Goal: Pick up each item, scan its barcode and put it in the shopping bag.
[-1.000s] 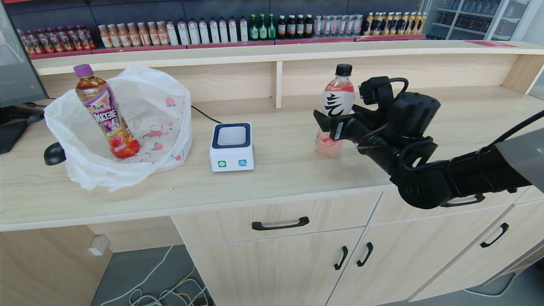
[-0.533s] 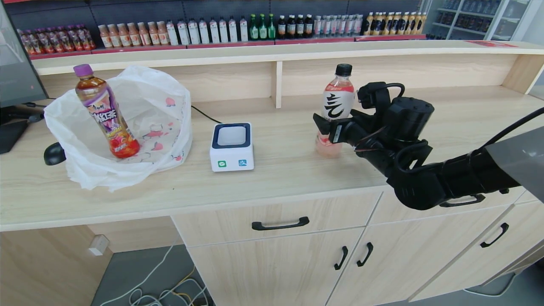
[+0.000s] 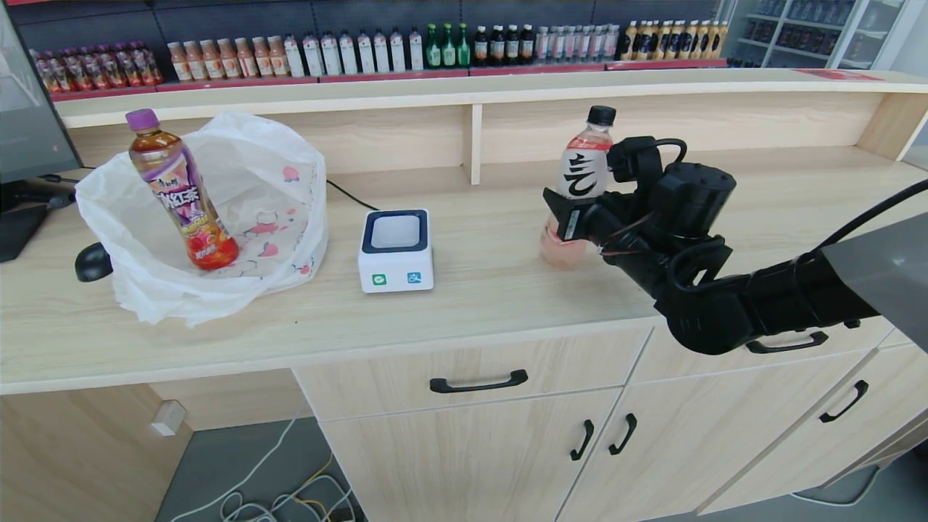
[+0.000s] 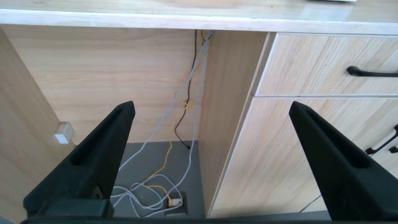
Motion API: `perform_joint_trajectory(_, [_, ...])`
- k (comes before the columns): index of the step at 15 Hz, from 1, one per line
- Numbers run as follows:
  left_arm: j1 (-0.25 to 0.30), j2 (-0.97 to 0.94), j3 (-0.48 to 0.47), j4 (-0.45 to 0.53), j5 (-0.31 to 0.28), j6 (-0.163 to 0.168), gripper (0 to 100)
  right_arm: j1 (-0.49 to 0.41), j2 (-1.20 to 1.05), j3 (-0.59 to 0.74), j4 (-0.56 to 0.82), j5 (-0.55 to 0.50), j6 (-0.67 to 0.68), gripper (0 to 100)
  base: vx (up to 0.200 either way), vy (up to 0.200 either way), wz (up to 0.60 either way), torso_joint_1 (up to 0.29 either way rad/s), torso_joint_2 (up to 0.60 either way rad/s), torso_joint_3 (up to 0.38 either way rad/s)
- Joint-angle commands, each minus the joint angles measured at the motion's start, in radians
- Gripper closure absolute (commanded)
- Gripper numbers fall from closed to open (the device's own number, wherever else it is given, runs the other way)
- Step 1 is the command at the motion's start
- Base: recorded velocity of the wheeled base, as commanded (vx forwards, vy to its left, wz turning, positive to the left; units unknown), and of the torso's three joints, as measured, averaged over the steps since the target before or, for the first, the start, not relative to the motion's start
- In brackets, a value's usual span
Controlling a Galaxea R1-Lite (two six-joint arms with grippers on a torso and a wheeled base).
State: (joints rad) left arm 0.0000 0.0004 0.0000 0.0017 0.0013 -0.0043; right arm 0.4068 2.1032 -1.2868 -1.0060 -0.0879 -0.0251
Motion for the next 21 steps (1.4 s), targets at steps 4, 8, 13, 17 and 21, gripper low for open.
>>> perform_joint_trajectory(4, [0.0, 0.0, 0.0, 0.0, 0.0, 0.0, 0, 0.001, 0.0, -0.005, -0.003, 0.0, -0.003, 100, 0.0, 0.0, 0.0, 0.0, 0.0, 0.0])
perform_joint_trajectory(8, [0.0, 0.0, 0.0, 0.0, 0.0, 0.0, 0, 0.001, -0.012, -0.005, -0.003, 0.0, -0.006, 100, 0.0, 0.0, 0.0, 0.0, 0.0, 0.0])
perform_joint_trajectory(13, [0.0, 0.0, 0.0, 0.0, 0.0, -0.002, 0, 0.007, -0.052, 0.001, -0.003, -0.003, -0.015, 100, 0.0, 0.0, 0.0, 0.0, 0.0, 0.0])
perform_joint_trajectory(17, [0.0, 0.0, 0.0, 0.0, 0.0, -0.002, 0, 0.033, -0.135, 0.029, -0.003, -0.006, -0.044, 100, 0.0, 0.0, 0.0, 0.0, 0.0, 0.0])
perform_joint_trajectory(21, [0.0, 0.0, 0.0, 0.0, 0.0, 0.0, 0, 0.079, -0.312, 0.219, -0.005, -0.01, -0.059, 100, 0.0, 0.0, 0.0, 0.0, 0.0, 0.0])
